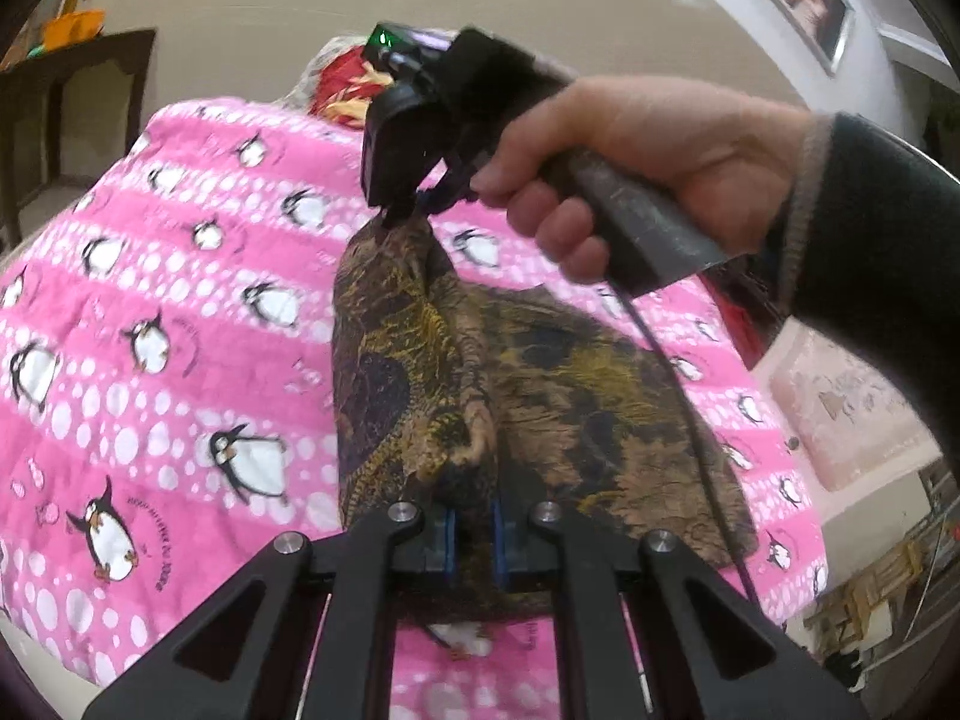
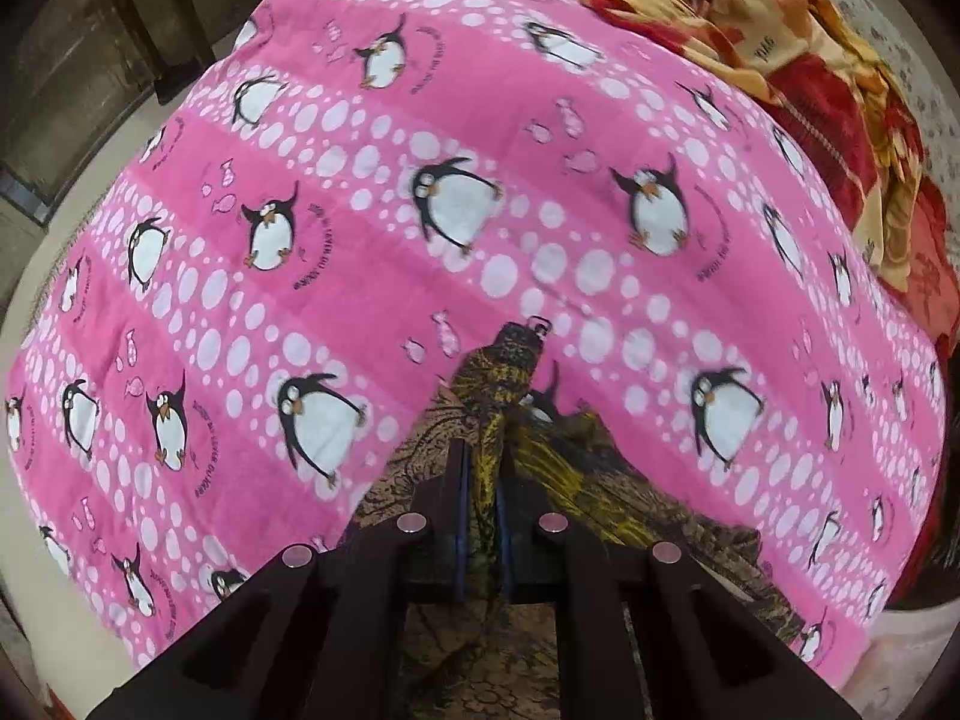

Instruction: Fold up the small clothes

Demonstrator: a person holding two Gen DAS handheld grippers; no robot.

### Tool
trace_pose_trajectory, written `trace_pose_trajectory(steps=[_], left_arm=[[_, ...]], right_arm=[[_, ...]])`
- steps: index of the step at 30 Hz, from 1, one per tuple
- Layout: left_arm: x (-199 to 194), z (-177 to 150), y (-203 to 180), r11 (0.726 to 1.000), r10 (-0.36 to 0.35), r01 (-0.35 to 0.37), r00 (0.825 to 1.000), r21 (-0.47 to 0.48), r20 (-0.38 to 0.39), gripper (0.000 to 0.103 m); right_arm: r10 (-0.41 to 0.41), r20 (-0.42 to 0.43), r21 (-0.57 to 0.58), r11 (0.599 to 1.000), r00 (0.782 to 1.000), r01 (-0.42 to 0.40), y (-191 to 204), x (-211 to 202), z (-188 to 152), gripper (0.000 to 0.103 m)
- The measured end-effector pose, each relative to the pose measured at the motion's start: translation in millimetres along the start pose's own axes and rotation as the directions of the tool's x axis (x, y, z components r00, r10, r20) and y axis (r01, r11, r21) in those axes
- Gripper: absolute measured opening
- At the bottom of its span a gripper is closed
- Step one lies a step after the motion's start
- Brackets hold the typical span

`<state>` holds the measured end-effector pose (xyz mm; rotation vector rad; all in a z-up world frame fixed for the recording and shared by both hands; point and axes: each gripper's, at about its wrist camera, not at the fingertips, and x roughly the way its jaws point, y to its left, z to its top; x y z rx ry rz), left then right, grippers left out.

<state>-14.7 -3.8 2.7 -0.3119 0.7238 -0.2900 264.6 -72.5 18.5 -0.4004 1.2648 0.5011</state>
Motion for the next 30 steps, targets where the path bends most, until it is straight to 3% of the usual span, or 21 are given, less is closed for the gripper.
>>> trace_pose_trajectory(steps=[9, 21, 30], left_arm=[[13.8, -4.8, -59.4, 0.991, -0.088, 0.092, 0.995, 0.098, -0.047, 0.007], [50.2, -25.1, -152.5, 0.956, -0.191, 0.216, 0.972, 0.2, -0.138, 0.007], [82.2, -36.9, -192.0, 0.949, -0.203, 0.241, 0.96, 0.202, -0.191, 0.007]], right_arm=[[0.033, 0.021, 0.09, 0.995, 0.999, -0.035, -85.3, -29.0, -58.6, 0.008], [0.013, 0.055, 0.167, 0.986, 0.998, -0.022, -179.9, -45.9, -136.8, 0.008], [0.0, 0.066, 0.171, 0.985, 0.998, -0.011, -211.4, -41.9, -157.3, 0.008]])
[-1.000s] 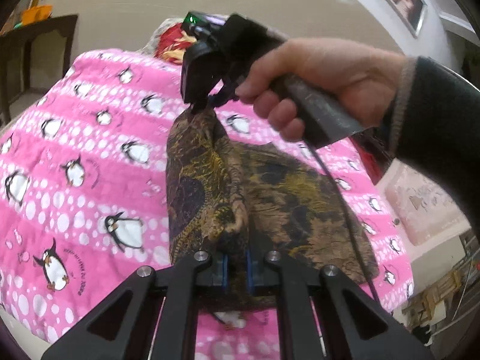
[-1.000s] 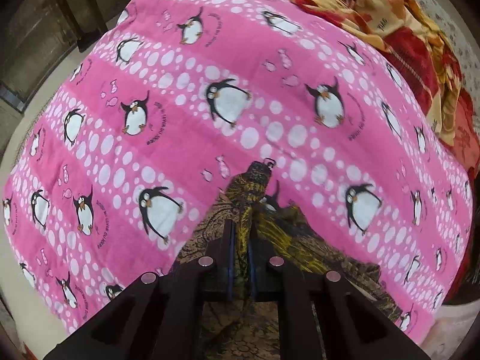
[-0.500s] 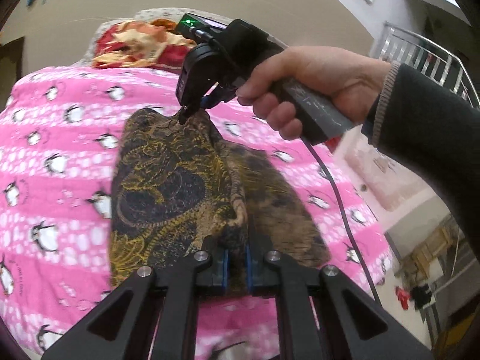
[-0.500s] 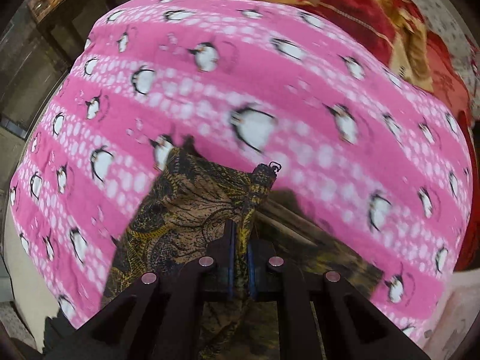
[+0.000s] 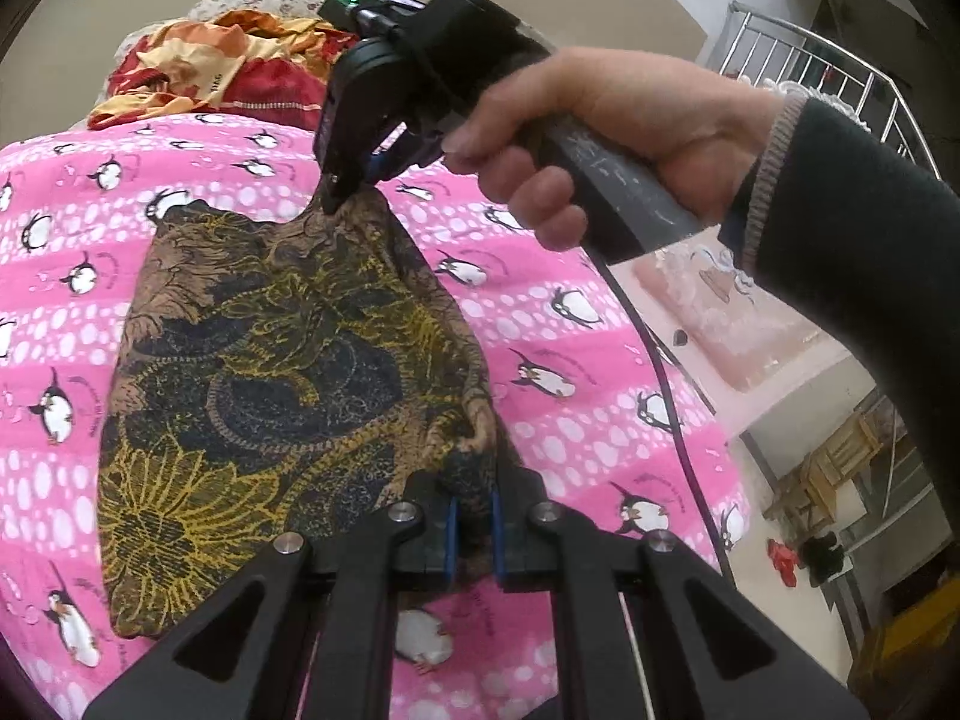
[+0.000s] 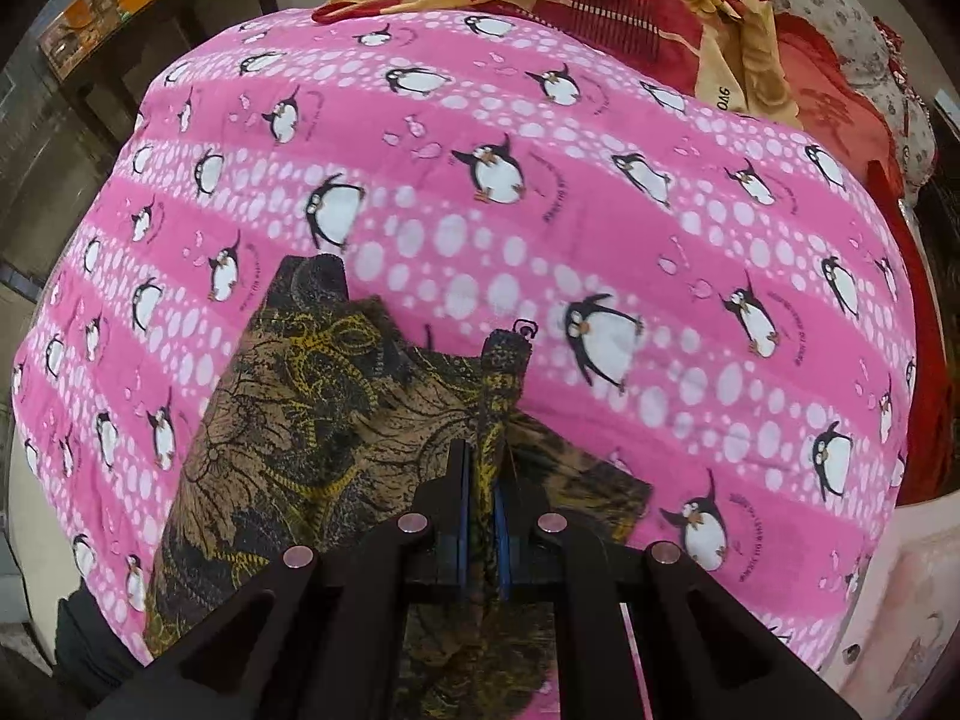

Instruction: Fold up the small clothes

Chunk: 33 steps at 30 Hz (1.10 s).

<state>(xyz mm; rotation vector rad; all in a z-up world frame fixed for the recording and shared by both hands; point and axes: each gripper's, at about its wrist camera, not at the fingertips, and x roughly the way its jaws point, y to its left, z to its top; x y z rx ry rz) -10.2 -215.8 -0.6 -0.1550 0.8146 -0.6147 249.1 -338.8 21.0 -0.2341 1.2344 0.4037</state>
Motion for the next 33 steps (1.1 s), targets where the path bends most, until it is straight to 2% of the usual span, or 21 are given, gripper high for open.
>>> trace_pose_trajectory(steps=[6, 12, 17, 21, 22, 25, 27, 29, 30, 31, 33], left_arm=[[21.9, -6.8, -11.8, 1.0, -0.009, 0.009, 0.999, 0.008, -0.044, 0.007], [45.2, -16.3, -11.9, 1.0, 0.009, -0.01, 0.996, -0.006, -0.087, 0.007], [54.5, -22.4, -16.5, 1.0, 0.014, -0.014, 0.995, 0.002, -0.099, 0.008], [50.5, -27.7, -20.3, 1.0, -0.015, 0.015, 0.994, -0.006, -0.111, 0.019], [47.2, -28.9, -21.6, 1.0, -0.026, 0.025, 0.993, -0.006, -0.117, 0.027], [25.4, -32.5, -24.2, 0.997, -0.067, 0.071, 0.991, 0.027, -0.115, 0.031], [1.9, -30.4, -14.2, 0.997, -0.059, 0.064, 0.994, 0.047, -0.093, 0.031], [-24.4, -24.3, 8.5, 0.998, -0.013, 0.015, 0.999, 0.056, -0.048, 0.031], [-31.8, -21.2, 18.1, 0.998, 0.015, -0.013, 0.999, 0.06, -0.03, 0.031], [-40.3, -18.9, 30.1, 0.997, 0.051, -0.05, 0.999, 0.065, -0.011, 0.031], [-47.6, -17.2, 57.3, 0.993, 0.107, -0.106, 0.994, 0.051, -0.017, 0.025]], right_arm=[[-0.026, 0.0, -0.016, 1.0, 1.0, 0.026, -17.6, 5.3, -8.4, 0.005], [0.014, -0.007, 0.019, 1.0, 1.0, -0.014, -35.6, 23.2, -18.1, 0.005], [0.011, -0.015, 0.026, 1.0, 1.0, -0.01, -37.8, 38.9, -26.4, 0.006], [0.002, 0.047, 0.086, 0.996, 0.999, -0.006, -46.0, 28.9, -30.8, 0.007], [0.007, 0.08, 0.108, 0.994, 0.997, -0.016, -48.6, 19.7, -33.4, 0.008], [-0.001, 0.198, 0.144, 0.989, 0.98, -0.028, -48.4, -19.9, -49.0, 0.017], [0.037, 0.302, 0.123, 0.989, 0.953, -0.077, -34.7, -53.3, -72.6, 0.032], [0.089, 0.371, 0.049, 0.992, 0.924, -0.115, -15.0, -73.0, -97.6, 0.042], [0.115, 0.417, -0.033, 0.993, 0.901, -0.112, 5.6, -84.3, -120.8, 0.047], [0.116, 0.434, -0.093, 0.992, 0.894, -0.084, 22.2, -89.0, -136.2, 0.049], [0.105, 0.431, -0.2, 0.98, 0.896, -0.019, 55.5, -89.8, -168.2, 0.05]])
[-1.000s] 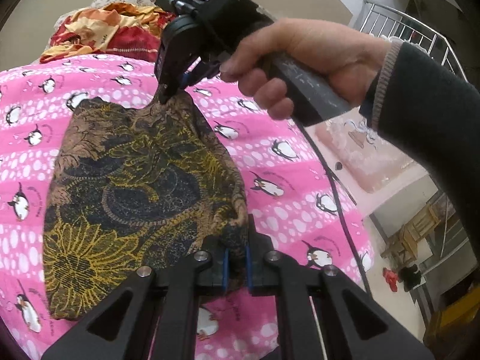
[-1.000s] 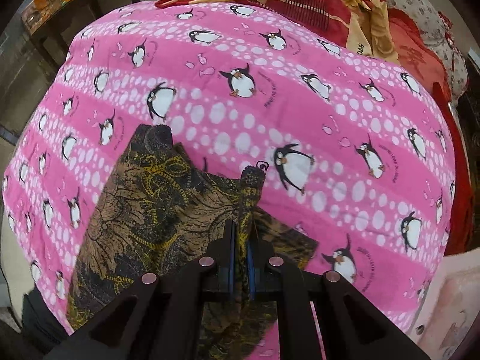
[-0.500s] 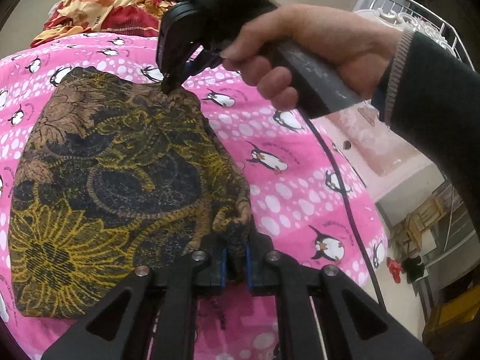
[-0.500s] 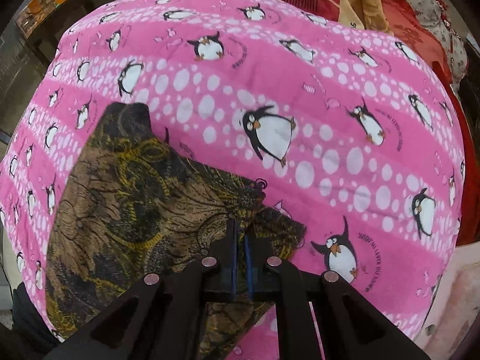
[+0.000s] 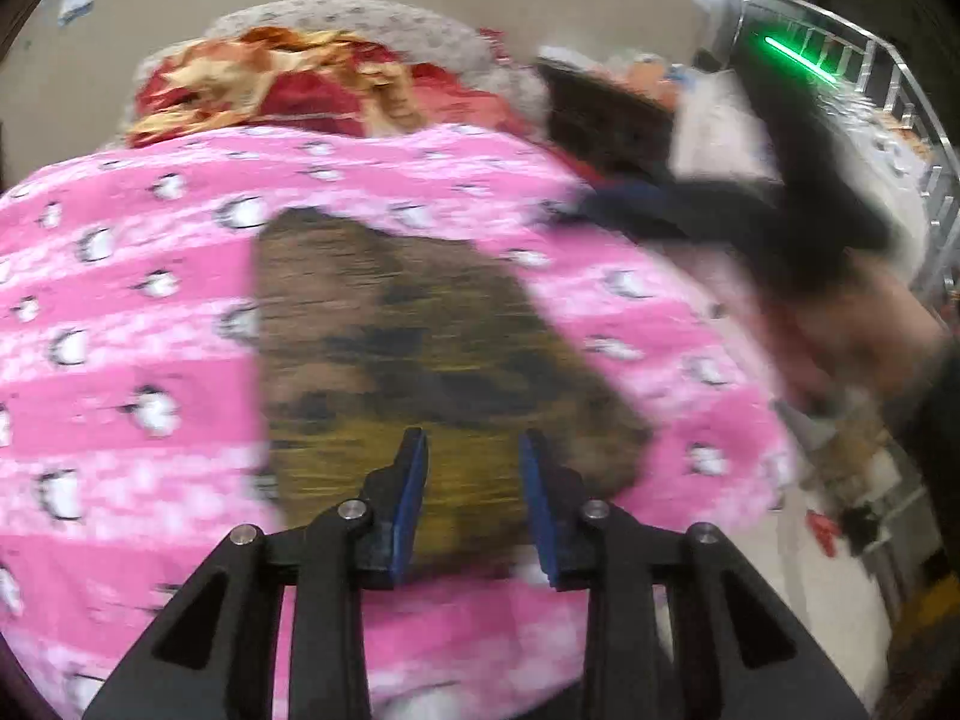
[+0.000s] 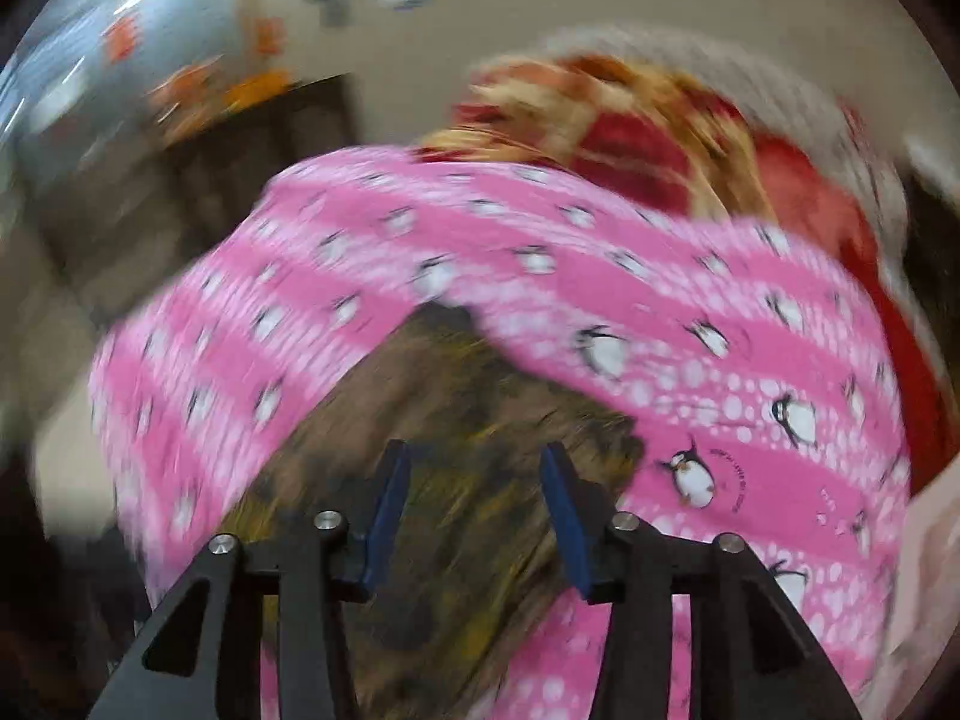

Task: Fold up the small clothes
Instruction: 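Lower the shirt with the left gripper while the right gripper opens and releases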

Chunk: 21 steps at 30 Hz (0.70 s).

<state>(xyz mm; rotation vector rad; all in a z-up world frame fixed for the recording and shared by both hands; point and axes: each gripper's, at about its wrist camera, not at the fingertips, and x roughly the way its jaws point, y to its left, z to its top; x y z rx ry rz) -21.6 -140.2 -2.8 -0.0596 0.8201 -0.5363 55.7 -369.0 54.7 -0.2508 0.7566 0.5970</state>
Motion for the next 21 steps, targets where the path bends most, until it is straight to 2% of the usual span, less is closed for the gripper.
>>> trace_pose_trajectory(steps=[1, 2, 4, 5, 7, 9, 12, 16, 18, 20, 21], left_arm=[[3.6, -0.9, 15.0, 0.999, 0.016, -0.017, 0.999, -0.034, -0.029, 0.009], [7.3, -1.8, 21.5, 0.998, 0.017, -0.02, 0.999, -0.053, -0.048, 0.0], [18.5, -6.6, 29.2, 0.997, 0.01, -0.016, 0.997, -0.075, -0.076, 0.0], [25.4, -11.6, 32.0, 0.996, 0.002, -0.01, 0.996, -0.092, -0.095, 0.0], [39.0, -21.2, 33.7, 0.994, -0.007, -0.008, 0.992, -0.111, -0.129, 0.0], [49.0, -35.3, 32.7, 0.992, -0.022, 0.003, 0.988, -0.125, -0.154, 0.0], [47.3, -44.7, 28.9, 0.995, -0.016, 0.002, 0.991, -0.104, -0.136, 0.0], [39.9, -37.7, 33.7, 0.99, -0.042, 0.021, 0.989, -0.14, -0.144, 0.0], [24.9, -15.8, 36.7, 0.99, -0.052, 0.038, 0.993, -0.132, -0.103, 0.0], [21.6, 24.0, 41.8, 0.99, -0.056, 0.049, 0.997, -0.133, -0.052, 0.0], [25.0, 41.5, 45.6, 0.99, -0.046, 0.041, 0.998, -0.137, -0.034, 0.0]], right_arm=[[0.015, -0.018, -0.034, 0.999, 1.0, -0.016, 16.2, 0.9, -10.6, 0.05], [0.028, -0.038, -0.057, 0.998, 0.999, -0.03, 29.2, 2.2, -21.4, 0.05], [0.046, -0.076, -0.098, 0.994, 0.996, -0.053, 53.4, 10.3, -43.8, 0.043], [0.047, -0.089, -0.092, 0.994, 0.995, -0.056, 56.7, 15.2, -52.4, 0.034], [0.024, -0.139, -0.036, 0.999, 0.99, -0.029, 48.9, 33.9, -73.8, 0.033], [-0.013, -0.194, 0.043, 0.999, 0.981, 0.022, 30.9, 51.0, -99.9, 0.026], [0.043, -0.097, 0.195, 0.981, 0.994, -0.023, 14.6, 43.5, -123.5, 0.027], [0.047, -0.069, 0.245, 0.969, 0.997, -0.028, 15.2, 39.0, -122.0, 0.027], [0.059, -0.041, 0.259, 0.965, 0.997, -0.047, 11.3, 27.9, -106.4, 0.026], [0.012, 0.027, 0.274, 0.961, 1.0, -0.019, 5.5, 14.4, -80.2, 0.026], [-0.035, 0.053, 0.321, 0.947, 0.998, 0.016, -1.9, 13.2, -60.5, 0.028]])
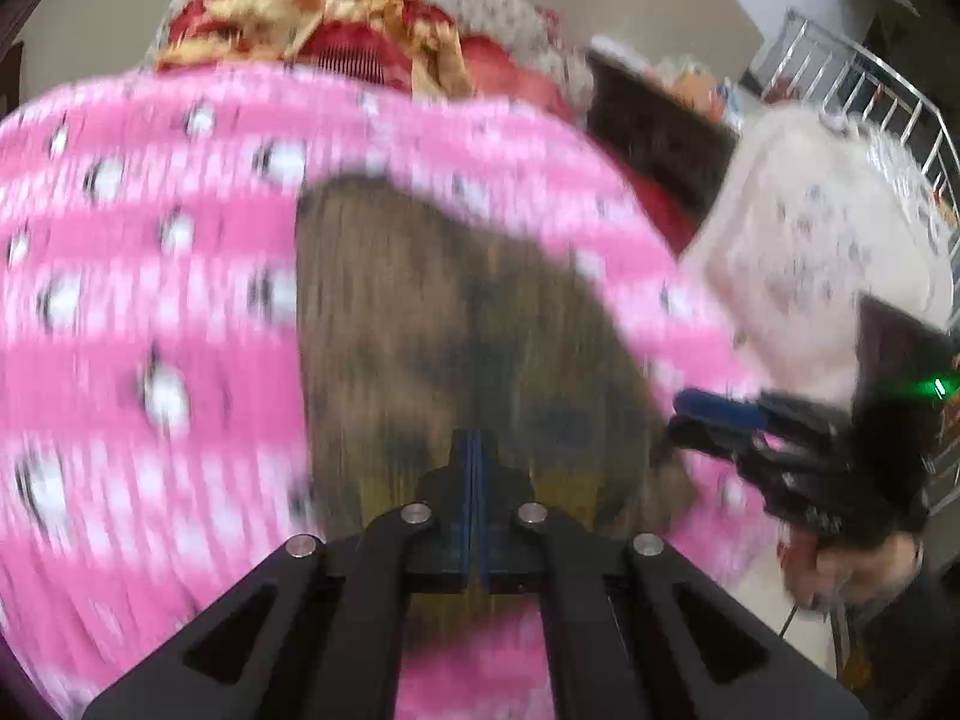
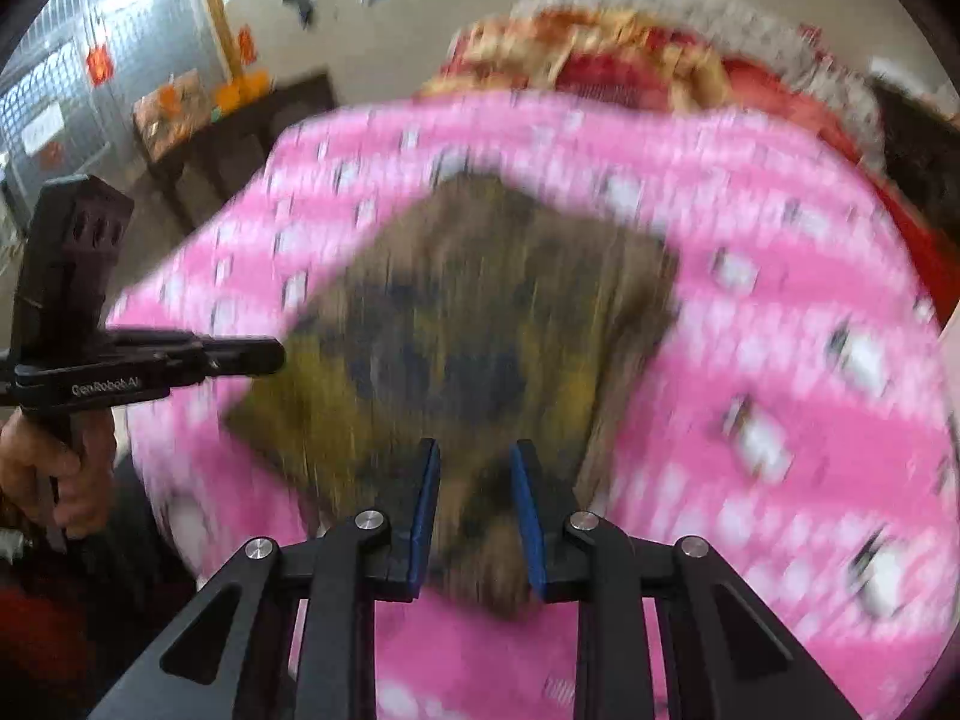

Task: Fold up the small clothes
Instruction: 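Lower the shirt with the left gripper while the right gripper opens and releases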

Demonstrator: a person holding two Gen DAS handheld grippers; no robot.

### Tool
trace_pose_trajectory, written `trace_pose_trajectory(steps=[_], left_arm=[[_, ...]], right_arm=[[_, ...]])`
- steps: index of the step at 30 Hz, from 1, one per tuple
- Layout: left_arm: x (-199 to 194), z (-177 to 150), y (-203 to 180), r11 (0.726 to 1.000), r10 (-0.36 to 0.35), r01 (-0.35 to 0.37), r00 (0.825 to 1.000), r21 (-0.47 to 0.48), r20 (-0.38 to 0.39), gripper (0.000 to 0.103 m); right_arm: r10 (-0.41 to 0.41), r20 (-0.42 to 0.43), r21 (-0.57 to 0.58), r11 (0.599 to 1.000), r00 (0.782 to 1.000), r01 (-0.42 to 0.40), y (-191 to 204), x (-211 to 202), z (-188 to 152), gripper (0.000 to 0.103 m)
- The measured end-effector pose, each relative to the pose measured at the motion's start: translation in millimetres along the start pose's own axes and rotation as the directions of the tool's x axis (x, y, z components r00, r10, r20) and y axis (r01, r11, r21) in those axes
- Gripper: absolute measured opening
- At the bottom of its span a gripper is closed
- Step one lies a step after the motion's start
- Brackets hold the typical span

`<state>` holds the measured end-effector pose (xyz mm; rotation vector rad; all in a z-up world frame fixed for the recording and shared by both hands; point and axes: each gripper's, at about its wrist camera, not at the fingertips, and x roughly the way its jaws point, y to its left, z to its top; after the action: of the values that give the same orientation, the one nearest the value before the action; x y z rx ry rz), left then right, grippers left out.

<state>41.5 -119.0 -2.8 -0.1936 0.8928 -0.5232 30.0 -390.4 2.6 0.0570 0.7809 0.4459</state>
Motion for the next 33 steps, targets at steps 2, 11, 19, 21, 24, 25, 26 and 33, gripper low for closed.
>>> trace_pose_trajectory(steps=[2, 11, 19, 21, 24, 25, 26, 33], left_arm=[[18.1, 44.5, 7.2, 0.999, 0.038, -0.037, 0.999, -0.031, 0.031, 0.0], [138.7, 123.1, 25.1, 0.965, 0.241, -0.249, 0.966, -0.085, -0.09, 0.001], [158.7, 93.4, 27.8, 0.961, 0.273, -0.273, 0.962, -0.036, 0.01, 0.003], [159.6, 92.7, 37.8, 0.967, 0.243, -0.24, 0.97, -0.081, 0.023, 0.004], [161.8, 97.0, 36.4, 0.966, 0.248, -0.246, 0.969, -0.08, 0.021, 0.003], [162.2, 97.6, 34.2, 0.965, 0.256, -0.254, 0.967, -0.071, 0.019, 0.003], [161.4, 98.7, 33.0, 0.964, 0.258, -0.257, 0.966, -0.067, 0.011, 0.003], [97.4, 103.1, 13.1, 0.974, 0.221, -0.219, 0.975, 0.052, -0.02, 0.083]], right_arm=[[-0.119, -0.007, 0.103, 0.988, 0.993, 0.119, 1.0, 12.0, 26.6, 0.033], [-0.303, -0.173, 0.262, 0.903, 0.937, 0.34, -15.9, 141.2, 98.9, 0.037], [-0.242, -0.148, 0.303, 0.912, 0.959, 0.277, -43.5, 163.2, 67.0, 0.047], [-0.229, -0.147, 0.317, 0.91, 0.962, 0.266, -47.0, 165.9, 67.2, 0.048], [-0.235, -0.156, 0.308, 0.911, 0.959, 0.273, -45.5, 168.5, 69.7, 0.05], [-0.238, -0.157, 0.304, 0.911, 0.958, 0.277, -44.9, 168.1, 70.1, 0.05], [-0.242, -0.158, 0.302, 0.911, 0.957, 0.28, -45.0, 169.3, 70.9, 0.05], [-0.289, -0.159, 0.288, 0.901, 0.944, 0.324, -32.0, 129.6, 78.5, 0.071]])
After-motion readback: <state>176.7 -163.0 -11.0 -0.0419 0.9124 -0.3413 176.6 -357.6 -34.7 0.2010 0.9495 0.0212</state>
